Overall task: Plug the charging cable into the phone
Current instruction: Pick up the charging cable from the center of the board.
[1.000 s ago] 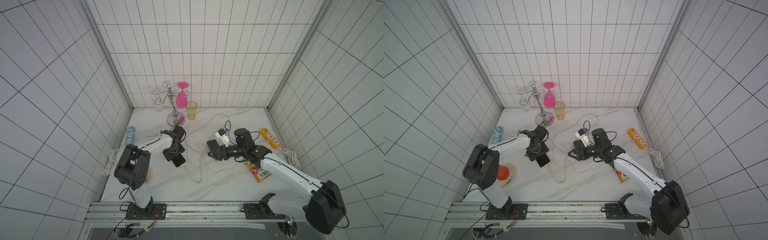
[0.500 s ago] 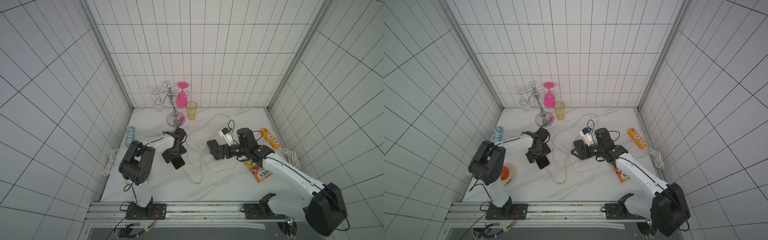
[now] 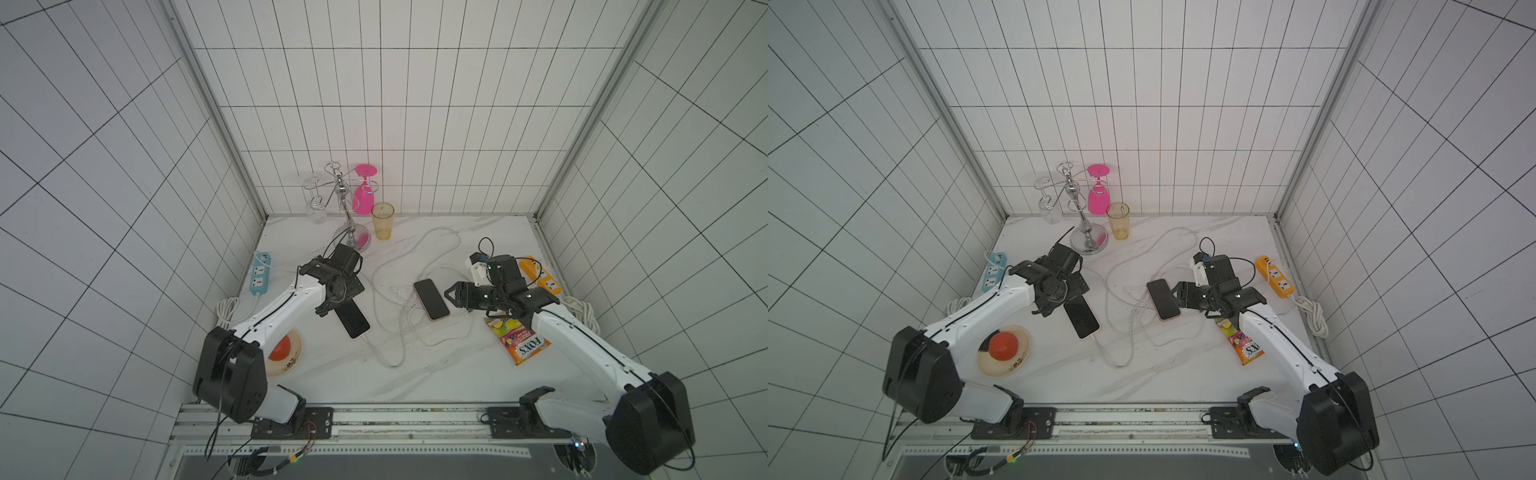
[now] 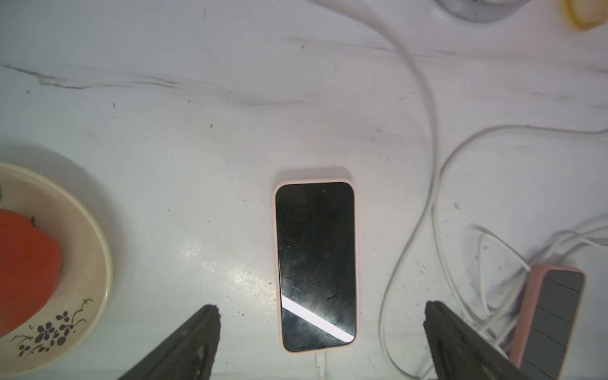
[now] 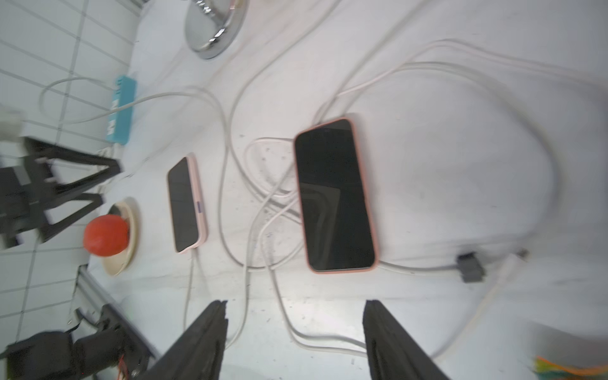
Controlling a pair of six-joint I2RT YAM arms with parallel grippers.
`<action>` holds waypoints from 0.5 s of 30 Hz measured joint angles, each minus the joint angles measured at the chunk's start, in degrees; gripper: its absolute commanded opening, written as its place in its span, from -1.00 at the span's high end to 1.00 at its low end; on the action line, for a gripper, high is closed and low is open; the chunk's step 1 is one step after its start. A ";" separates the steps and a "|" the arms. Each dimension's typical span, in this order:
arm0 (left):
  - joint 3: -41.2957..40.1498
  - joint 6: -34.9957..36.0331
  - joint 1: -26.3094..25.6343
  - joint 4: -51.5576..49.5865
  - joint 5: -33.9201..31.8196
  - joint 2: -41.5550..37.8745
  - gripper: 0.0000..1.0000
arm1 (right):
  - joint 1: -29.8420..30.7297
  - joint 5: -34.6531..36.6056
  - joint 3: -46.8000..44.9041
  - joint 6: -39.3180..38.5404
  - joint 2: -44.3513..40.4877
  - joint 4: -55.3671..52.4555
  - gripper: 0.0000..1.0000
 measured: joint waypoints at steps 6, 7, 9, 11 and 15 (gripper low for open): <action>-1.88 3.04 -0.13 2.73 4.87 -7.85 -0.92 | -3.74 6.21 0.13 2.56 4.26 -4.17 0.01; -2.45 3.37 -0.33 3.21 5.66 -8.57 -0.93 | -4.13 6.78 0.22 2.56 5.42 -4.66 0.07; -3.28 3.91 -0.92 3.76 6.88 -9.42 -0.92 | -4.81 7.43 0.28 3.02 7.54 -5.46 0.17; -3.58 4.37 -1.66 4.00 7.76 -9.66 -0.92 | -5.44 8.11 0.33 3.48 9.55 -6.03 0.24; -3.72 4.74 -2.93 4.57 8.68 -9.66 -0.91 | -6.14 8.72 0.61 3.74 12.96 -6.75 0.26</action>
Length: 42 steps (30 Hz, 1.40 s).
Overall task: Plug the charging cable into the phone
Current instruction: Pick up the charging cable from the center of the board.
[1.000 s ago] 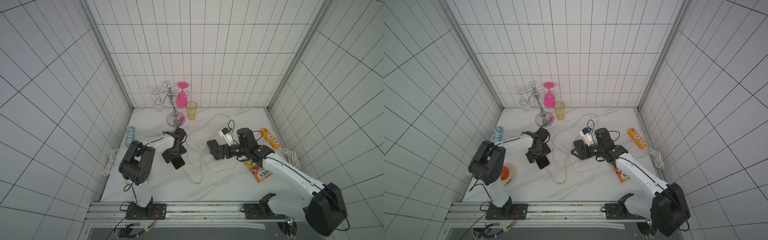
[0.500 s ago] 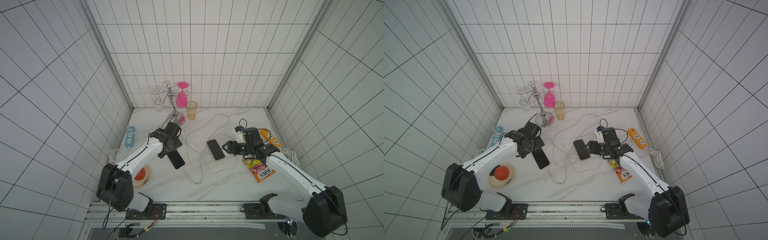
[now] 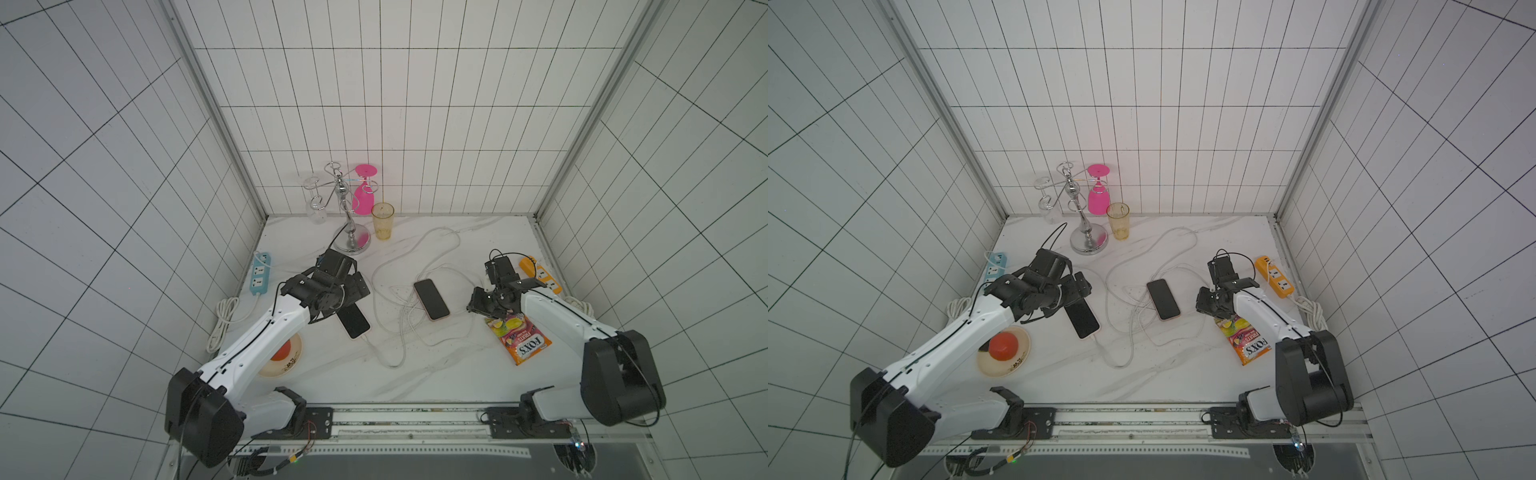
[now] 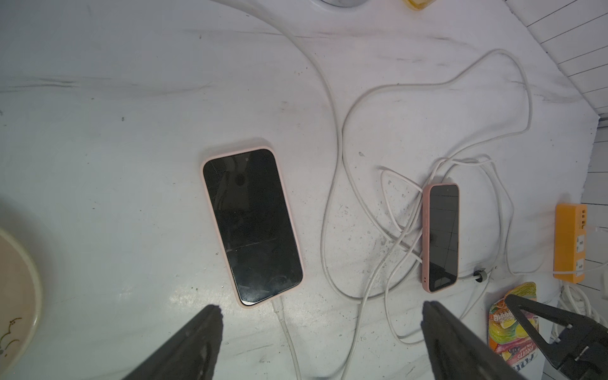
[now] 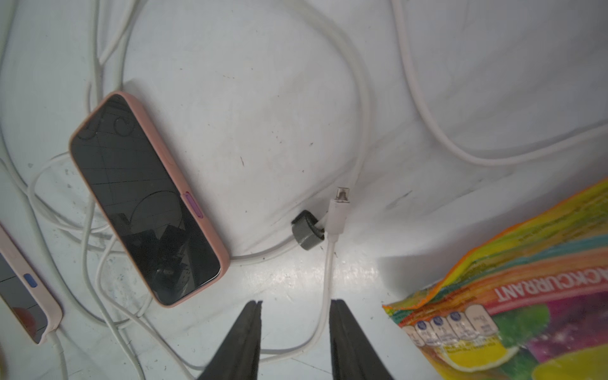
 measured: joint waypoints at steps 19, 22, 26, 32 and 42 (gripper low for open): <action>-0.57 -0.24 -1.14 1.55 1.90 -0.55 -0.91 | -0.76 0.04 0.92 -0.46 7.10 1.11 0.51; -0.57 -0.26 -1.51 1.81 2.21 -0.48 -0.90 | -0.76 -0.28 0.81 -0.50 8.59 1.66 0.56; -0.57 -0.26 -1.99 2.16 2.80 -0.24 -0.90 | -0.76 -0.74 0.50 -0.79 8.94 2.12 0.70; -0.55 -0.35 -2.34 2.43 3.78 -0.17 -0.90 | -0.74 -2.93 0.17 -2.43 7.82 2.32 1.00; 5.62 -0.17 -2.45 4.90 11.26 -1.09 -0.85 | 13.42 -7.08 -0.04 -7.89 -13.79 8.59 1.00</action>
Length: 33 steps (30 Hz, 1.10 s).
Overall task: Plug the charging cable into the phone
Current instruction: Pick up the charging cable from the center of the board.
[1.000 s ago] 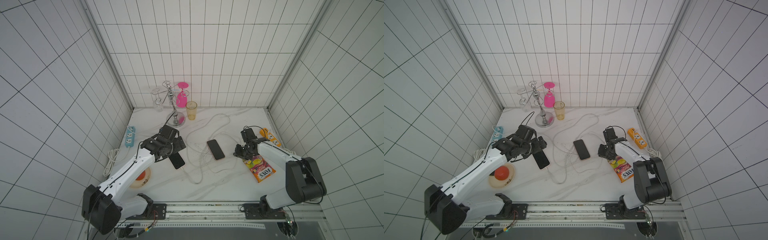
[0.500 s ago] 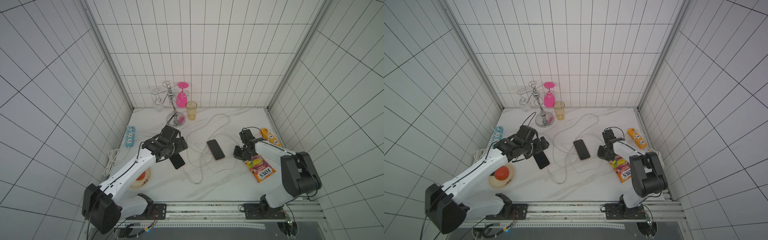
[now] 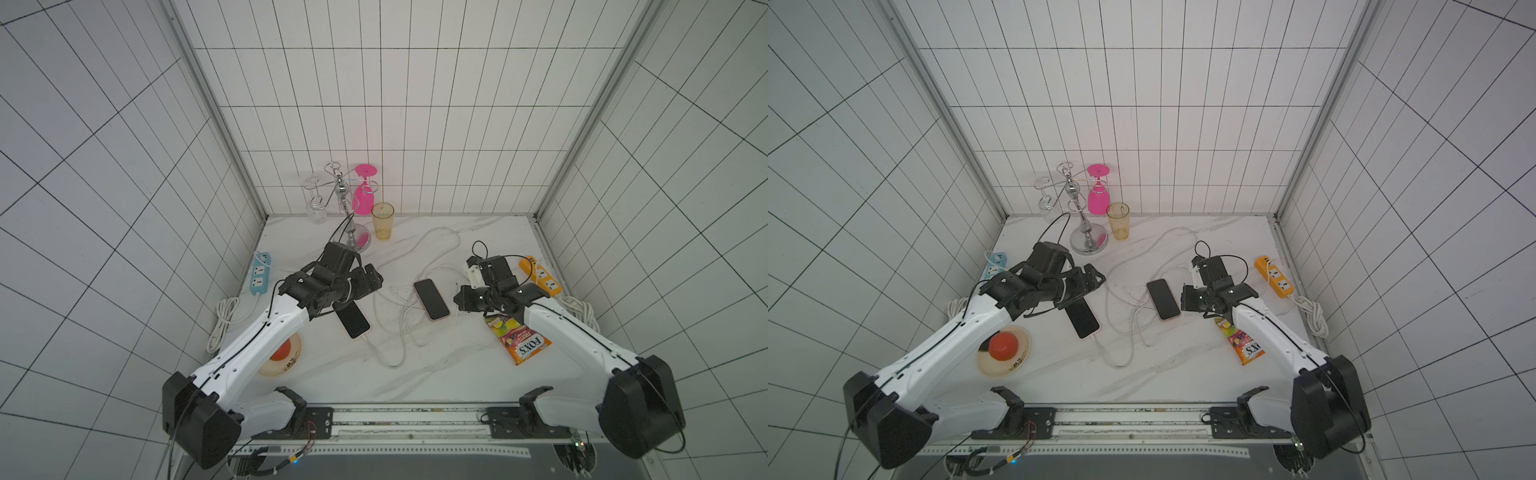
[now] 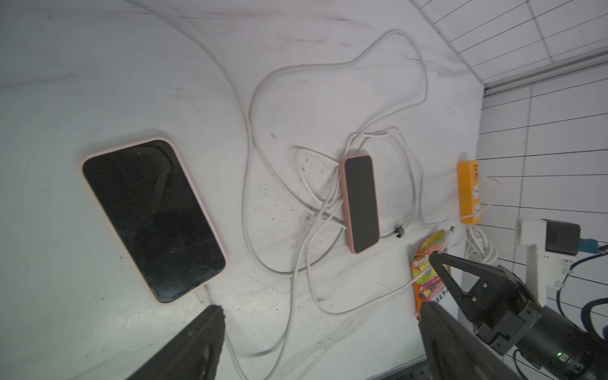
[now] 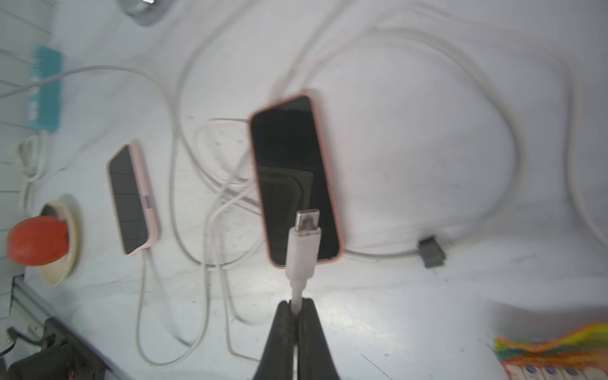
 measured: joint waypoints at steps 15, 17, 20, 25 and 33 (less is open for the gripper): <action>2.97 2.71 -10.05 9.40 7.45 1.20 -0.49 | 12.33 -9.31 -9.16 -11.54 -10.29 17.09 1.00; 3.69 2.84 -11.43 9.33 6.84 3.10 -0.43 | 12.70 -9.51 -9.14 -12.07 -9.86 17.20 1.00; 4.61 2.99 -13.35 9.27 5.97 5.44 -0.35 | 12.94 -9.68 -9.14 -12.61 -9.16 17.16 1.00; 5.14 3.39 -15.30 8.90 4.55 7.37 0.02 | 12.98 -9.88 -9.14 -12.94 -9.09 17.18 1.00; 7.52 4.02 -17.49 7.43 2.43 10.86 0.24 | 12.98 -9.92 -9.14 -13.00 -9.09 17.18 1.00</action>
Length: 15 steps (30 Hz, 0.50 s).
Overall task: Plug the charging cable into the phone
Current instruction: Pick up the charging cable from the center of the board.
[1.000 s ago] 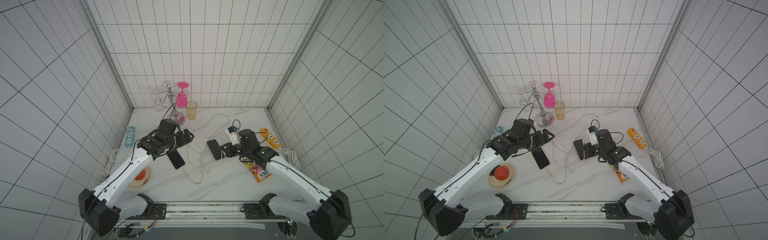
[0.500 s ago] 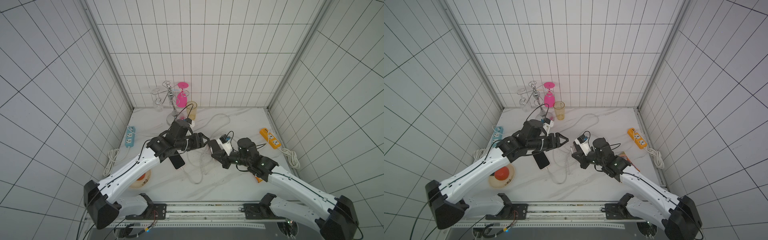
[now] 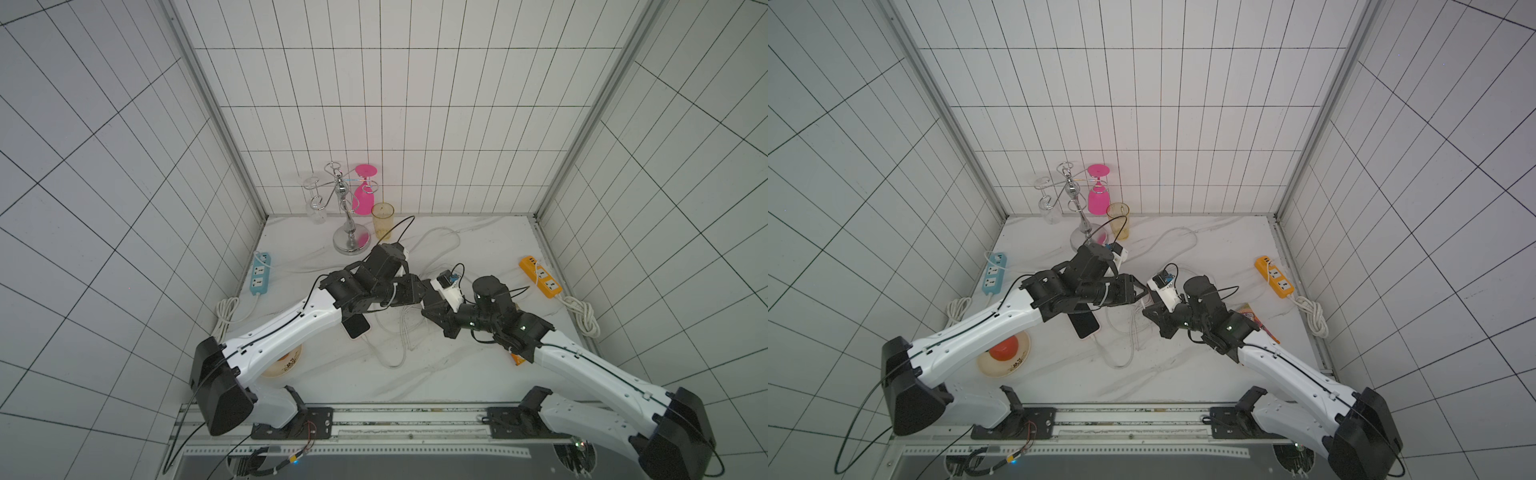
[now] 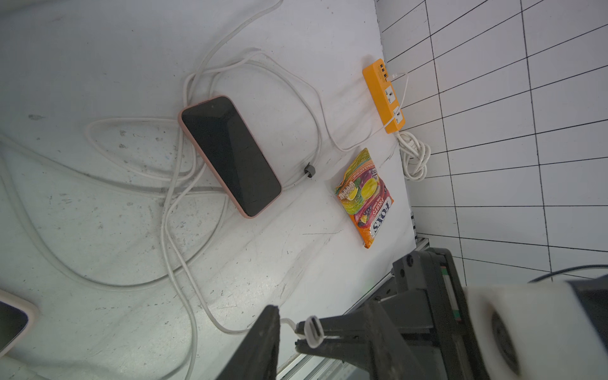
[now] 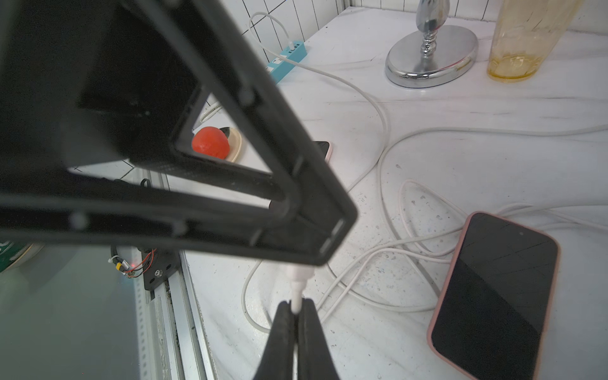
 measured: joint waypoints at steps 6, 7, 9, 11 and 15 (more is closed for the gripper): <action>0.42 0.57 -0.61 -1.92 -1.79 1.38 0.43 | 0.02 0.00 0.00 -0.11 0.00 0.00 1.00; 0.42 0.61 -0.68 -2.29 -1.99 1.38 0.45 | 0.02 0.00 0.00 -0.11 0.00 0.00 1.00; 0.46 0.72 -0.72 -2.60 -2.25 1.38 0.54 | 0.07 -0.02 0.00 -0.11 0.00 -0.02 1.00; 0.85 0.83 -0.74 -2.89 -2.25 1.51 0.60 | 0.17 -0.02 0.00 -0.11 0.00 0.00 1.00; 1.18 0.96 -0.74 -2.91 -2.21 1.84 0.84 | 0.26 -0.02 0.00 -0.11 0.00 -0.04 1.00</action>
